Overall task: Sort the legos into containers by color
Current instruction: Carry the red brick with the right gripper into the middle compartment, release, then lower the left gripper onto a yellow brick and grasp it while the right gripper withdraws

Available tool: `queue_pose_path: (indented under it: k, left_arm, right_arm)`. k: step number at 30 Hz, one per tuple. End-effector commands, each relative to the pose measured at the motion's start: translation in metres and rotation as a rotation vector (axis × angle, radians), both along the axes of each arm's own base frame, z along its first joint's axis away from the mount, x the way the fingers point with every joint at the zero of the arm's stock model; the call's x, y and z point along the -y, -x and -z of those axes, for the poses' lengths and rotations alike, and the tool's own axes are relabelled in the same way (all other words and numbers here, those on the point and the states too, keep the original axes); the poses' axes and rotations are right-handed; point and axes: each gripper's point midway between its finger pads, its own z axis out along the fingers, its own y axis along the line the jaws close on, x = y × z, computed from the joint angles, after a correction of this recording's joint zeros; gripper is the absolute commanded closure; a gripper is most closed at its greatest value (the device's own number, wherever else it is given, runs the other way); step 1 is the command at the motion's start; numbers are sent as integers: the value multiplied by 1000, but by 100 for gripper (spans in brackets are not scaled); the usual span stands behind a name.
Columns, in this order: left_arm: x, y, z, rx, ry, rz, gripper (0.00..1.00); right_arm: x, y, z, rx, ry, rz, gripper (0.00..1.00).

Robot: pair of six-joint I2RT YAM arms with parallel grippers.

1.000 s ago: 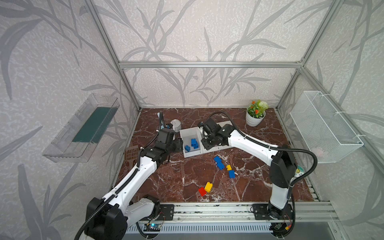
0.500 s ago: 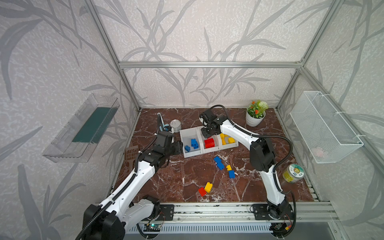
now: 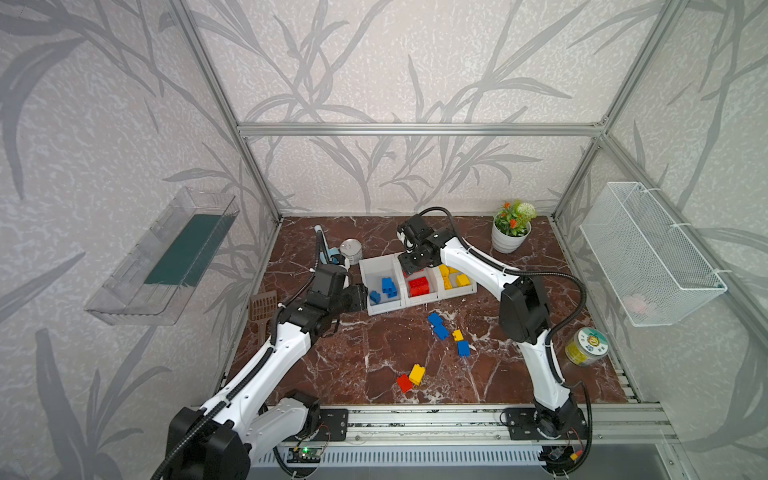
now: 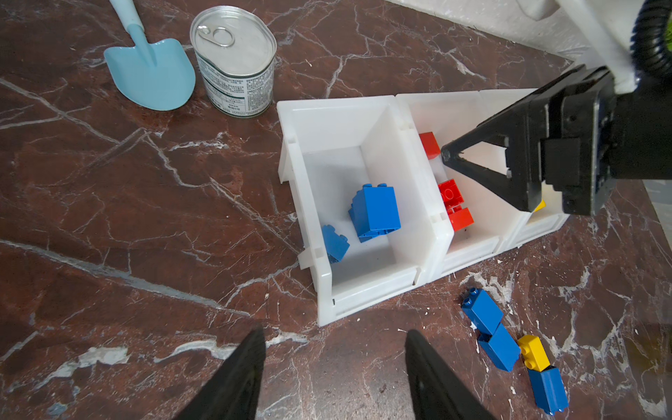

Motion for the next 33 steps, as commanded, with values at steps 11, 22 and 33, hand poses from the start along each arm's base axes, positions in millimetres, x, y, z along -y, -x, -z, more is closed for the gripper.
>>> queue_pose_path:
  k: [11, 22, 33]
  left_arm:
    - [10, 7, -4, 16, 24, 72, 36]
    - [39, 40, 6, -6, -118, 239, 36]
    - [103, 105, 46, -128, -212, 489, 36]
  right_arm:
    - [57, 46, -63, 79, -92, 82, 39]
    - [120, 107, -52, 94, -106, 197, 38]
    - [163, 155, -22, 88, -103, 258, 37]
